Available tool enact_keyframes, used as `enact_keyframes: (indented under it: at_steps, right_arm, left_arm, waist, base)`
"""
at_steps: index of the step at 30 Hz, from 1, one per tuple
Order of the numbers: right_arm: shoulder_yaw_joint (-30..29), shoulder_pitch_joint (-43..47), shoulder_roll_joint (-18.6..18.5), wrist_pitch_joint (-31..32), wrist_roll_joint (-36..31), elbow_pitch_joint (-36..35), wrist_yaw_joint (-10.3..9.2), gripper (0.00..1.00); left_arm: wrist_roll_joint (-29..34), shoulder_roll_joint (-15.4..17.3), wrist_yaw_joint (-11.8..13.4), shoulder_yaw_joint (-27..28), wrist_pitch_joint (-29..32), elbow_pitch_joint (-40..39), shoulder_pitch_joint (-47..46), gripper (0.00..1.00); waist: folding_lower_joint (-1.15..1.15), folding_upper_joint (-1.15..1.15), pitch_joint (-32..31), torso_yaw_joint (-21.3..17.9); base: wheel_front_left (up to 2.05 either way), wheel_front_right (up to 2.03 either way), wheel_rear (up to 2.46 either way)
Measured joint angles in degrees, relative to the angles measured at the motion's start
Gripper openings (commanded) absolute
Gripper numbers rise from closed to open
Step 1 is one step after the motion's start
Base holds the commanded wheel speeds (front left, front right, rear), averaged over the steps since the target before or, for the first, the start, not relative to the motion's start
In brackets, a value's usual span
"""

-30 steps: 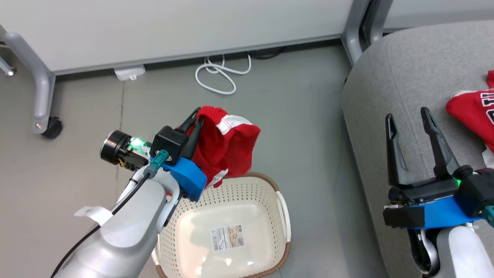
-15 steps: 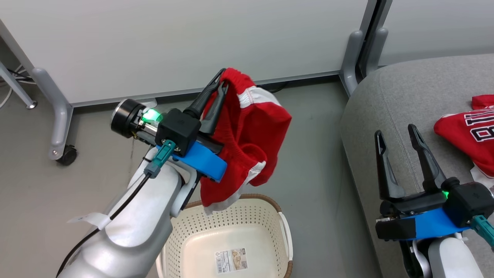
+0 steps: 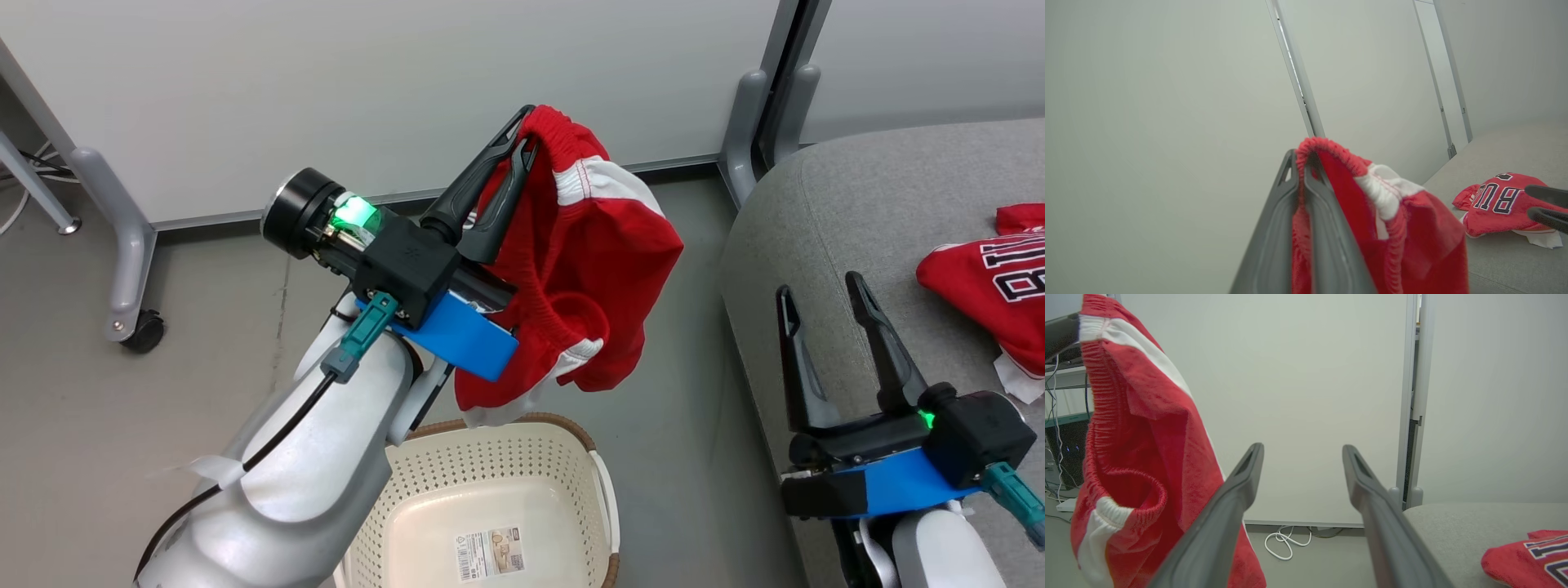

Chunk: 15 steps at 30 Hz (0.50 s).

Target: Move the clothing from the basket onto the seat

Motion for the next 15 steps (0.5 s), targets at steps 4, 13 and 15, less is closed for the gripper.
enact_keyframes:
  at_steps: [4,13,15]
  right_arm:
    - [2.58,-0.01,-0.47,0.00,-0.27,-0.70,0.00,1.00]
    - [11.07,-4.16,-6.95,0.00,-0.31,1.24,0.00,1.00]
    - [12.77,-5.91,-8.28,-0.01,0.00,2.69,0.01,1.00]
  left_arm:
    - [0.16,-0.08,-0.20,0.15,0.00,0.02,0.01,0.00]
    - [1.10,-1.14,-1.03,0.01,0.00,-0.04,0.01,0.00]
    - [1.33,-1.45,-1.16,-0.14,0.00,-0.13,0.02,0.00]
  waist:
    - [0.01,0.00,0.16,-0.14]
    - [0.01,0.00,0.51,0.15]
    - [0.01,0.00,0.50,0.43]
  base:
    - [0.00,0.00,0.00]
    - [0.00,0.00,0.00]
    - [0.00,0.00,0.00]
